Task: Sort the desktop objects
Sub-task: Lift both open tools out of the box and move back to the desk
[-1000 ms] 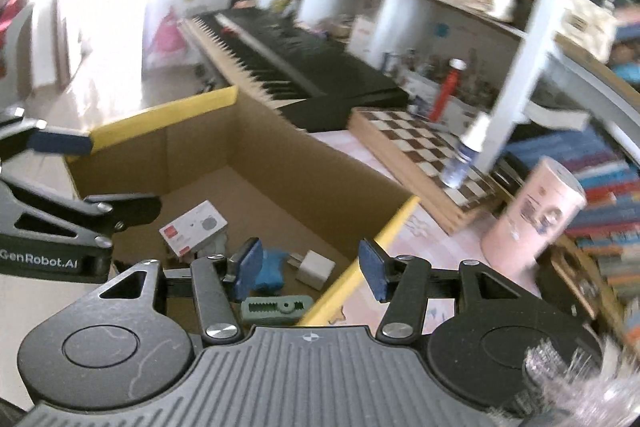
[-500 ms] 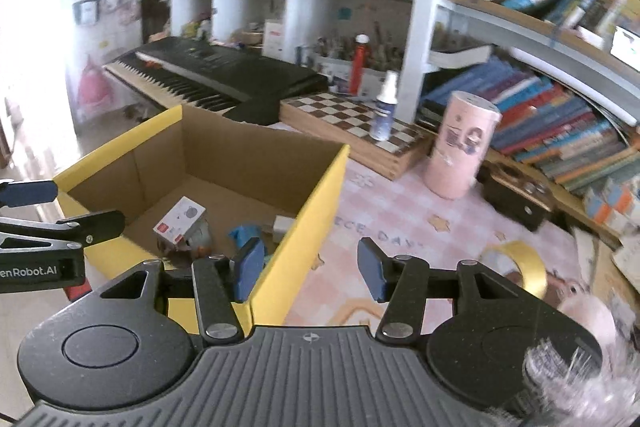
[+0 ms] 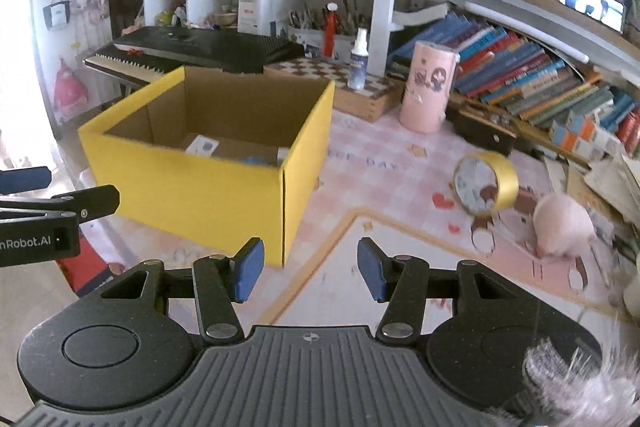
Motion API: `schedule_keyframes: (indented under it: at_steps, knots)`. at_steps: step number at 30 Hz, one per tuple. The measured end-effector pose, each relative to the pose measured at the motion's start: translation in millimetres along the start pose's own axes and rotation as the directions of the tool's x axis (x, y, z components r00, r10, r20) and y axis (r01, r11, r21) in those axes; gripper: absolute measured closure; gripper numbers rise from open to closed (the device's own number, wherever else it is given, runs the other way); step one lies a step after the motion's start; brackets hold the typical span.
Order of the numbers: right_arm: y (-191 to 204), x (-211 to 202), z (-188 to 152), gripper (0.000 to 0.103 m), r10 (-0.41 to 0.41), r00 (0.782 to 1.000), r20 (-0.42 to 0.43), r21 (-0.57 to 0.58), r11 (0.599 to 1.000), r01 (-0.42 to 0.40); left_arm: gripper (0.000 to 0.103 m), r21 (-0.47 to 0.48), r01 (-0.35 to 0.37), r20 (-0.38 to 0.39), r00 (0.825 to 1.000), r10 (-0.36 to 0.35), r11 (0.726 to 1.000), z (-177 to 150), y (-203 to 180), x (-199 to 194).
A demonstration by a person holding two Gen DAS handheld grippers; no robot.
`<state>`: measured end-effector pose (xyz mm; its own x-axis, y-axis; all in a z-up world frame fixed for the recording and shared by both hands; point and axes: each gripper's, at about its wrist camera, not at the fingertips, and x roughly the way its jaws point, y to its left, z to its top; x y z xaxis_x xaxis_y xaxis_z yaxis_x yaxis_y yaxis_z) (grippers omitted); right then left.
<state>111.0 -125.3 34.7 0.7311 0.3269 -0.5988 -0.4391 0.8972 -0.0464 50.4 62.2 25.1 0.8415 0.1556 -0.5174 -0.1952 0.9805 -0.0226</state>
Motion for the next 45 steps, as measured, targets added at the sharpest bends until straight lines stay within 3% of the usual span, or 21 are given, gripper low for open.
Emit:
schedule_keyframes:
  at_steps: [14,22,30,45]
  knots:
    - [21.8,-34.3,-51.3,0.053,-0.049,0.998,-0.041,0.072,0.996,0.052,0.013,0.082,0.048,-0.043,0.998,-0.044,0.995,-28.4,-5.8,-25.1]
    - [31.0,-48.9,-63.9,0.042,-0.073,0.996,-0.052,0.09,0.993,0.077,0.01,0.086,0.084,-0.06,0.995,-0.079,0.993,-35.9,-7.3,-33.4]
    - [24.2,-52.1,-69.4,0.036,-0.105,0.992,-0.074,0.12,0.986,0.114,0.01,0.098,0.115,-0.079,0.991,-0.108,0.989,-37.3,-13.4,-30.1]
    - [-9.7,-41.1,-72.7,0.034,-0.127,0.985,-0.115,0.139,0.98,0.143,0.009,0.125,0.164,-0.116,0.982,-0.15,0.979,-31.6,-52.1,-7.8]
